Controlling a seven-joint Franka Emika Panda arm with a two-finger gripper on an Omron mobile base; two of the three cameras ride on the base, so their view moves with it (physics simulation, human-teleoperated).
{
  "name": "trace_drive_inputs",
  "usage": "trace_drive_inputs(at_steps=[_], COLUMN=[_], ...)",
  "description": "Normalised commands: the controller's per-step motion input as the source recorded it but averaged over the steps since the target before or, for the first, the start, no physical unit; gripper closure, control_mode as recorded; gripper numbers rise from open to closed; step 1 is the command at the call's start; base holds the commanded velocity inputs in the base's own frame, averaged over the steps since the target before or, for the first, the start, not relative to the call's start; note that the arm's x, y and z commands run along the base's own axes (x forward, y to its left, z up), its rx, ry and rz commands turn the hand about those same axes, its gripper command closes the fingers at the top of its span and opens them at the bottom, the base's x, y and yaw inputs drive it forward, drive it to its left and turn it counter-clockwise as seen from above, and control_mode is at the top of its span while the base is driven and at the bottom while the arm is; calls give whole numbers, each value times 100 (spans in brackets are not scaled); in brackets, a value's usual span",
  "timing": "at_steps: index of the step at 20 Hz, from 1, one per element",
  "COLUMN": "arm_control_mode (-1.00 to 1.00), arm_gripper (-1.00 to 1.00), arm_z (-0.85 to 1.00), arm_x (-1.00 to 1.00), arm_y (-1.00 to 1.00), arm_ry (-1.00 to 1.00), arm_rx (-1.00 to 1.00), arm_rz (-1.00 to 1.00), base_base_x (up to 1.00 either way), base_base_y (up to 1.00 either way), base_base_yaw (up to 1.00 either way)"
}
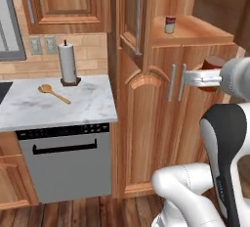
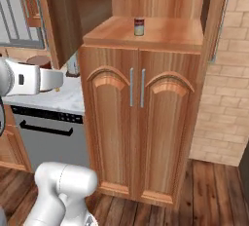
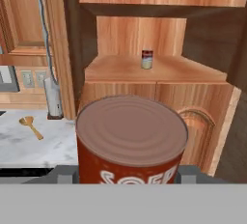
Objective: Restock the canned food cabinet by taking the new fresh canned food from the counter and placing it in the cabinet. Then, take the old canned food from the cabinet and place it on the counter.
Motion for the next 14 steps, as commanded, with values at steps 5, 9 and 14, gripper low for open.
trace_drive_inputs(at_steps=[5, 9, 14], arm_control_mode=[100, 100, 100], arm_gripper=[100, 100, 100], arm_z=[0, 0, 0], arm_x=[0, 0, 0], arm_y=[0, 0, 0], arm_ry=[0, 0, 0], arm_rx=[0, 0, 0], arm_rz=[0, 0, 0], base_base_x=[5, 21, 61], base_base_y=[100, 100, 92], base_base_yaw=[11, 4, 0])
